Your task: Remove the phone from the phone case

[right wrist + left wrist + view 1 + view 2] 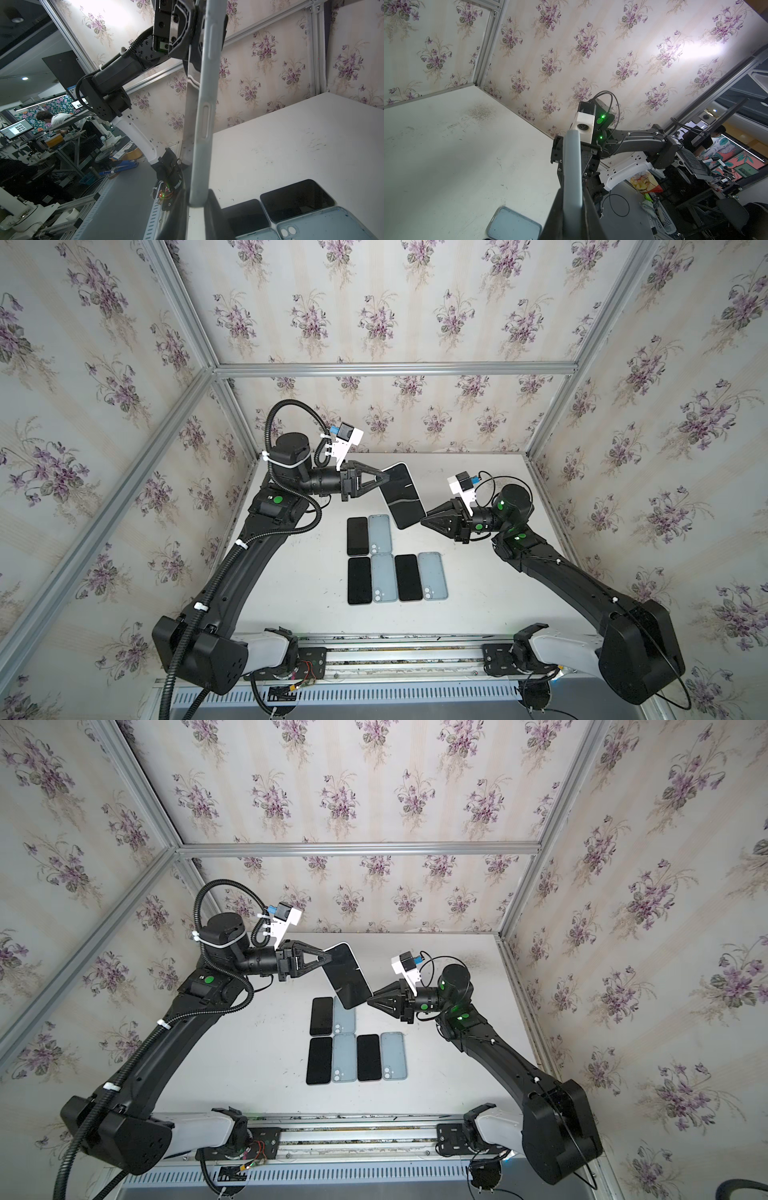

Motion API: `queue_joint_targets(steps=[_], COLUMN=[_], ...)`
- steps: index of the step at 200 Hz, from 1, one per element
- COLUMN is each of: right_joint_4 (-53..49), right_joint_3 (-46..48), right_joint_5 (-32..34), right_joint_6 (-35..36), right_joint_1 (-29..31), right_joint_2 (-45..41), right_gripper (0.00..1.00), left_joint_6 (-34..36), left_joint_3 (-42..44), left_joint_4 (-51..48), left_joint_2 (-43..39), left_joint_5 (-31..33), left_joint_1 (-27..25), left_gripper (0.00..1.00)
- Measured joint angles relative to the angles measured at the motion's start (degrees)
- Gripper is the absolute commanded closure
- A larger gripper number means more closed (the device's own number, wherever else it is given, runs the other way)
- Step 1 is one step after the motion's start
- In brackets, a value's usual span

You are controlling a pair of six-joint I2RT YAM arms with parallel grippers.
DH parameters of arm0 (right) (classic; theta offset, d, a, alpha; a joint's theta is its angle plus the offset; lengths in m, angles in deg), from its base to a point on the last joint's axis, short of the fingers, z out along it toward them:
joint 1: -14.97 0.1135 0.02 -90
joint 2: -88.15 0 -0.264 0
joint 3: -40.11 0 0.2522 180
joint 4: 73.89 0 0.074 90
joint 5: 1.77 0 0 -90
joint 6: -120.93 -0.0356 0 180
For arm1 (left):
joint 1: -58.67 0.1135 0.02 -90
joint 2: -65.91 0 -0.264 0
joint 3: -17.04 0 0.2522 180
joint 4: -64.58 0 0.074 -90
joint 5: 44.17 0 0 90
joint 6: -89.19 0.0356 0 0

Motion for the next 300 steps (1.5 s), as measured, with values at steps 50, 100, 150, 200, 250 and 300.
queue_joint_targets(steps=[50,100,150,200,250,300], right_joint_4=[0.0,-9.6,-23.3,-25.0,-21.8,-4.1], right_joint_3=[-0.4,-4.5,-9.9,-10.2,-6.8,4.2], right_joint_5=[-3.3,-5.5,-6.3,-5.0,0.5,14.6], right_joint_6=[8.1,20.5,32.6,37.0,38.1,32.5], right_joint_1=[-0.1,-0.2,-0.1,0.3,0.7,0.7], right_joint_2=[0.4,2.4,5.1,6.5,4.4,0.5], right_gripper=[1.0,1.0,1.0,1.0,1.0,0.84], left_joint_6=[0.4,-0.6,-3.0,-5.4,-6.6,-8.2], left_joint_3=[-2.6,-4.2,-6.4,-9.8,-11.5,-12.8], left_joint_4=[-0.1,1.7,5.9,7.2,7.5,4.3], left_joint_2=[2.3,5.9,10.5,15.7,18.0,18.2], left_joint_5=[-4.1,-6.2,-6.3,-6.2,-6.3,-8.1], left_joint_1=[-0.3,-1.0,-2.6,-4.0,-4.6,-5.6], left_gripper=[1.0,1.0,1.0,1.0,1.0,1.0])
